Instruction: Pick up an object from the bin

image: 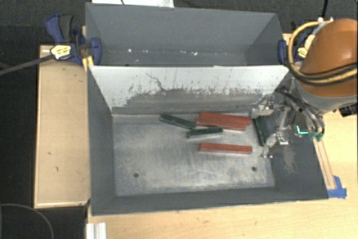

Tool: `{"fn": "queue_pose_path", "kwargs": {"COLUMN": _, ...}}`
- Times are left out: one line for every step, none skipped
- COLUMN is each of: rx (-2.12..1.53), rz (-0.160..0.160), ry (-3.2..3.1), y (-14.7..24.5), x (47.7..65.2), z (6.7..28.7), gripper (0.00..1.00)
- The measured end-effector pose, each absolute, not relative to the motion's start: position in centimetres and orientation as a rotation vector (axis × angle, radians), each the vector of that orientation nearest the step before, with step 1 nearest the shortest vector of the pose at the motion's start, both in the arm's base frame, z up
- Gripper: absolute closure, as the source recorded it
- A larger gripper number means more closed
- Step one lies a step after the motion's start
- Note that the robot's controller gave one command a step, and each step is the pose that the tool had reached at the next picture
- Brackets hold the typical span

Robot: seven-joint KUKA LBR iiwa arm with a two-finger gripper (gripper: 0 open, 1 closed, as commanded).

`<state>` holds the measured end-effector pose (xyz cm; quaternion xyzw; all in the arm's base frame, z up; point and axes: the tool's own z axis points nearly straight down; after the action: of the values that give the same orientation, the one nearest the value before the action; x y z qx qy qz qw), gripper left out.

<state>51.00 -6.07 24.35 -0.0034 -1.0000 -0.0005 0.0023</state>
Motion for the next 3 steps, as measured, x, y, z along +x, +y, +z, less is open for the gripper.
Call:
{"fn": "queue_pose_path", "kwargs": {"rx": -0.008, "rz": 0.0, "ry": -3.145, "y": -6.1, "x": 51.1, "z": 24.7, "gripper": 0.0}}
{"fn": "queue_pose_path", "kwargs": {"rx": 0.103, "rz": 0.002, "ry": -3.149, "y": -5.2, "x": 51.7, "z": 21.2, "gripper": 0.0}}
{"fn": "queue_pose_path", "kwargs": {"rx": 0.092, "rz": 0.0, "ry": -3.149, "y": -5.3, "x": 52.8, "z": 14.5, "gripper": 0.0}}
